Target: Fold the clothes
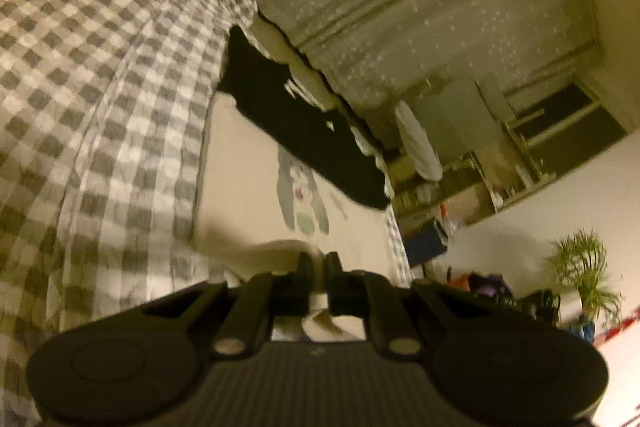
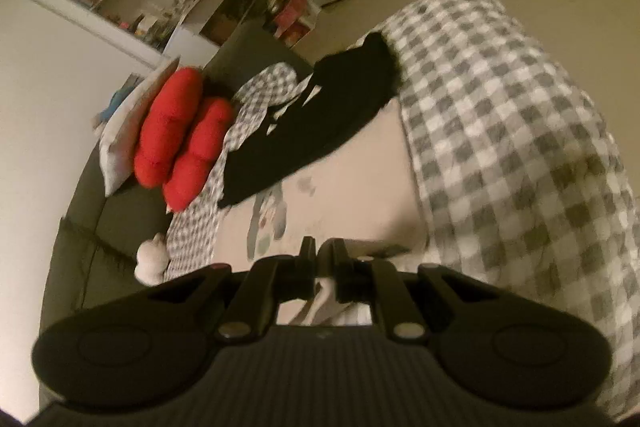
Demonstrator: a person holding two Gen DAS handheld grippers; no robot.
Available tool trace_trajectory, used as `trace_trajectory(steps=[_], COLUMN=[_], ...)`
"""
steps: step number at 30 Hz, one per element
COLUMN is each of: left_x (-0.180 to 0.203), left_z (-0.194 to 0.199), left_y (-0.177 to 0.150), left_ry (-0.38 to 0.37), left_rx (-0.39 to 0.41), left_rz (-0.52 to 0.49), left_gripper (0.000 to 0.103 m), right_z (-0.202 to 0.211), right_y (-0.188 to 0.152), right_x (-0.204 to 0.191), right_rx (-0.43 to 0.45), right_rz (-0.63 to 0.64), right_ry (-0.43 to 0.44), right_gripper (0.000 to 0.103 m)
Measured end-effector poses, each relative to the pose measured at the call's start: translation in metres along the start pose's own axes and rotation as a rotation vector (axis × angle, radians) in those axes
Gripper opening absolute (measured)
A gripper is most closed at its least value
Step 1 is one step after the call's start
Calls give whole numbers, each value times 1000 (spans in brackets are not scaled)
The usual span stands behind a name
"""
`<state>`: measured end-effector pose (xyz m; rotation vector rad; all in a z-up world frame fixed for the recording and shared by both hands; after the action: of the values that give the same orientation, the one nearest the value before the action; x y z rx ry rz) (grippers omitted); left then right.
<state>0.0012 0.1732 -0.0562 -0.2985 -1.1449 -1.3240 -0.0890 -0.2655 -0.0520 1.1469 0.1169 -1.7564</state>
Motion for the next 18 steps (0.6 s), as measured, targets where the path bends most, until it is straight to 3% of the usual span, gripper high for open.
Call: trace_trajectory(steps=[10, 18], left_x=[-23, -60], left_z=[-21, -59], left_y=[43, 55], left_ry=[62, 137], left_rx=[131, 151], left_rz=[139, 254], left_gripper=[7, 7], right_z=[-36, -78], right_y=[38, 50], right_x=[17, 50], right_rx=[99, 88], right_rz=[-103, -174], right_ry=[-83, -155], right_gripper=[11, 11])
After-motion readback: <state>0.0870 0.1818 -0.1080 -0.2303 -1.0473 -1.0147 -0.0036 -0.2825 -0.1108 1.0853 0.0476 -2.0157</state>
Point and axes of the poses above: each gripper's, at about its wrist camera, not at the fingertips, and z roughly against the way its jaws point, x to its right, y to its top, the point moved 7 cm from there along -z, roughly the way its jaws point, and after that the axes turned 2 degrees about -x, right-handed, at the moved point
